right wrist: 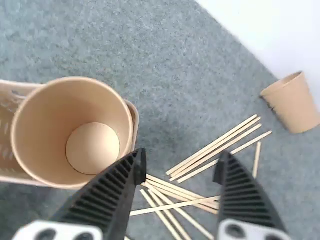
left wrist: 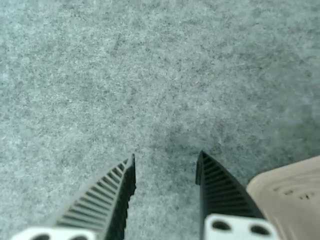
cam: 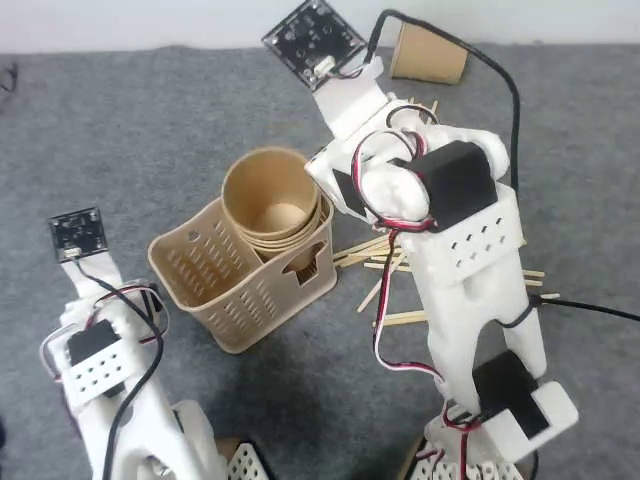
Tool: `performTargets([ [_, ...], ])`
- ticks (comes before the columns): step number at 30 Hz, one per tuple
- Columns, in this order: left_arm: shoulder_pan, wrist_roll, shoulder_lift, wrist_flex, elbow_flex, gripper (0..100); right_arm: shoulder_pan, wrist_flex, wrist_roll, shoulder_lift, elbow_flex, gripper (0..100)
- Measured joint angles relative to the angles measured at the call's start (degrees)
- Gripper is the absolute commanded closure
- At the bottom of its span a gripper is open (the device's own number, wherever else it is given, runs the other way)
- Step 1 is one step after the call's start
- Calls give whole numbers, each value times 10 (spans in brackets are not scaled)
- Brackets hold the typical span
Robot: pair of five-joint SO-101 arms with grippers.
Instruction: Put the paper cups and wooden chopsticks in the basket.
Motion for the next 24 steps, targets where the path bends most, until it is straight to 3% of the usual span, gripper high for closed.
performTargets([
  [2, 0, 0, 0, 0, 0, 812, 4, 0, 13, 0, 0, 998],
  [14, 0, 0, 0, 0, 0, 812, -26, -32, 18, 59, 86, 991],
  [24, 0, 0, 0, 0, 0, 812, -36, -32, 18, 27, 62, 991],
])
